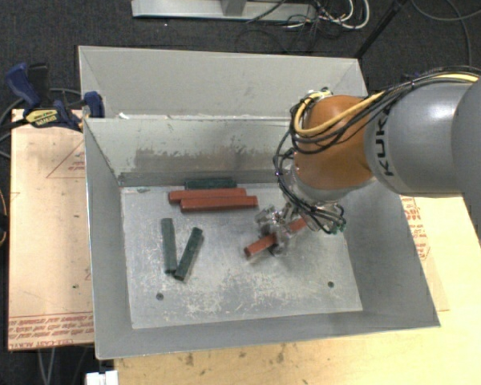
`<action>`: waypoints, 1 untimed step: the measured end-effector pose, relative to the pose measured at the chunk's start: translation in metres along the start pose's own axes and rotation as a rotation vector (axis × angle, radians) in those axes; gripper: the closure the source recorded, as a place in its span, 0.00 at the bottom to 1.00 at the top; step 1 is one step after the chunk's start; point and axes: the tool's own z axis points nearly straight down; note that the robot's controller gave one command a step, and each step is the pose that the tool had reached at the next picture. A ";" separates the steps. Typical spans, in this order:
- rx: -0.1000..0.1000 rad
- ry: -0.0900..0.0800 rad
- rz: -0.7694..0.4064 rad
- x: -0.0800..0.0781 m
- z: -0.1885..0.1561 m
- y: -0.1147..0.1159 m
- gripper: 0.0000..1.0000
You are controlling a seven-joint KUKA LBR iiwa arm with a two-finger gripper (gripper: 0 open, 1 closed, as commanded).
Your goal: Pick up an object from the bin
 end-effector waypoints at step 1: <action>0.000 0.000 0.000 0.000 0.000 0.000 0.00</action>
Offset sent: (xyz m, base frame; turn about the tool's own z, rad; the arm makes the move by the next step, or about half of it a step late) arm 0.0000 0.0000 0.0000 0.0000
